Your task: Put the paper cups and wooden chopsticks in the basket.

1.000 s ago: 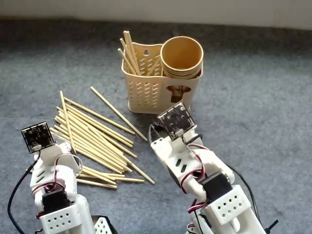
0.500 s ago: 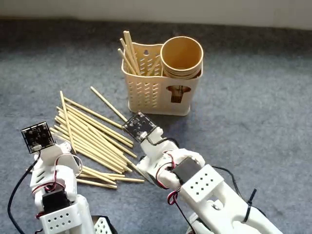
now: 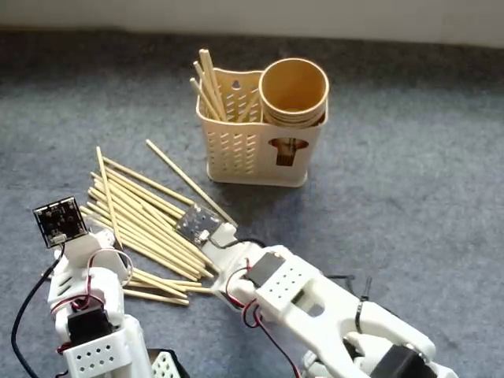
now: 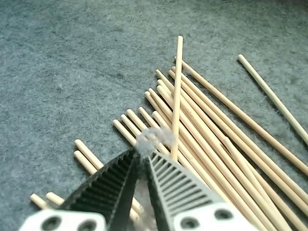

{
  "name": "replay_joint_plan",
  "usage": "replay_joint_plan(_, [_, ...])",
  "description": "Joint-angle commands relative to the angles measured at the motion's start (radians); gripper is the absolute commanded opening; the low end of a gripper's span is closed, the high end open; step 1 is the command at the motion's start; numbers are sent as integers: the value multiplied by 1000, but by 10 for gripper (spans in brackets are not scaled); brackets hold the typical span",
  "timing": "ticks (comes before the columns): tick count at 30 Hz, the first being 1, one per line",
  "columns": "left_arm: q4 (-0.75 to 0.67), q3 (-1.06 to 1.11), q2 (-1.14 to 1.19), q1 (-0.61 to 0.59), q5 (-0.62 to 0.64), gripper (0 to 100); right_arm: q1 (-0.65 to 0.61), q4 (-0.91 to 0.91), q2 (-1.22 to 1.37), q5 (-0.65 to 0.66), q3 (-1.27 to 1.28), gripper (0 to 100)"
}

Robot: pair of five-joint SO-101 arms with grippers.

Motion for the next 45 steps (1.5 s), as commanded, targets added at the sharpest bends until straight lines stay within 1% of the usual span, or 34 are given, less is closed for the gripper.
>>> replay_joint_plan(1, [3,21,-5,21,2,11,-22,-50,62,-5,-51,123])
replay_joint_plan(6, [3,21,-5,21,2,11,-22,-59,140,-5,-53,115])
replay_joint_plan(8, [3,21,-5,19,2,11,-22,-59,156,-5,-53,72])
replay_joint_plan(10, [3,21,-5,19,2,11,-21,-59,159,-5,-53,4])
replay_joint_plan(13, [3,21,-5,19,2,11,-18,-53,159,-3,-53,6])
replay_joint_plan(16, [3,21,-5,19,2,11,1,-39,159,68,-53,4])
replay_joint_plan(19, [3,21,-5,19,2,11,39,25,157,100,-53,4])
replay_joint_plan(26, [3,21,-5,19,2,11,51,191,157,101,-117,4])
replay_joint_plan(29, [3,21,-5,19,2,11,87,285,157,104,-143,4])
replay_joint_plan(34, [3,21,-5,19,2,11,171,386,157,226,-179,4])
replay_joint_plan(40, [3,21,-5,19,2,12,268,467,157,313,-177,4])
replay_joint_plan(45, [3,21,-5,19,2,13,317,533,157,382,-177,4])
